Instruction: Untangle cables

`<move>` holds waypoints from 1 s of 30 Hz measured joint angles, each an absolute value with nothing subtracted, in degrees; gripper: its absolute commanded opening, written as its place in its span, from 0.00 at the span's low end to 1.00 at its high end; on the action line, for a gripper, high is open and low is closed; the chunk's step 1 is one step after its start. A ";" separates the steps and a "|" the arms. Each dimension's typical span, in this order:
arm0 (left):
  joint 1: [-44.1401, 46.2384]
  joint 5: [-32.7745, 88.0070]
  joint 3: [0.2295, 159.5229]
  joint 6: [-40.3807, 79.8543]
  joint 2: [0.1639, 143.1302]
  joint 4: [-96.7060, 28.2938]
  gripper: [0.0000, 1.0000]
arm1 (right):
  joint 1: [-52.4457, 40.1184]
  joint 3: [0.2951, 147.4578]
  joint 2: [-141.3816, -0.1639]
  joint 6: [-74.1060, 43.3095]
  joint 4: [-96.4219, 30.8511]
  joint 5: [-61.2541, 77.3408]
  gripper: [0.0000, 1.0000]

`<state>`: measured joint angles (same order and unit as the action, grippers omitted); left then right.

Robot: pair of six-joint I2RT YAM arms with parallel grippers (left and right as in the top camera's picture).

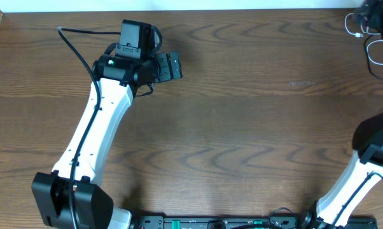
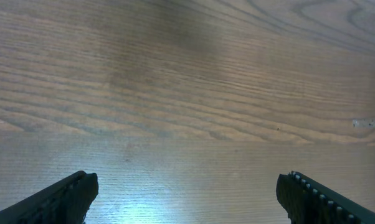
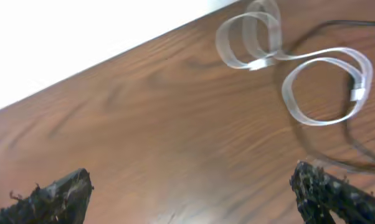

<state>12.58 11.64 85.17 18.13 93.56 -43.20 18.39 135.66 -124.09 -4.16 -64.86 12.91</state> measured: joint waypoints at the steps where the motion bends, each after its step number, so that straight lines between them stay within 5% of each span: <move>1: 12.58 11.64 85.17 18.13 93.56 -43.22 0.97 | 16.84 135.72 -122.74 -3.11 -67.00 13.30 0.99; 11: 12.58 11.64 85.17 18.13 93.56 -43.20 0.98 | 2.90 135.74 -112.29 2.31 -80.05 14.15 0.99; 30: 12.58 11.62 85.17 18.13 93.56 -43.22 0.98 | -0.03 136.03 -91.72 3.18 -97.03 14.11 0.99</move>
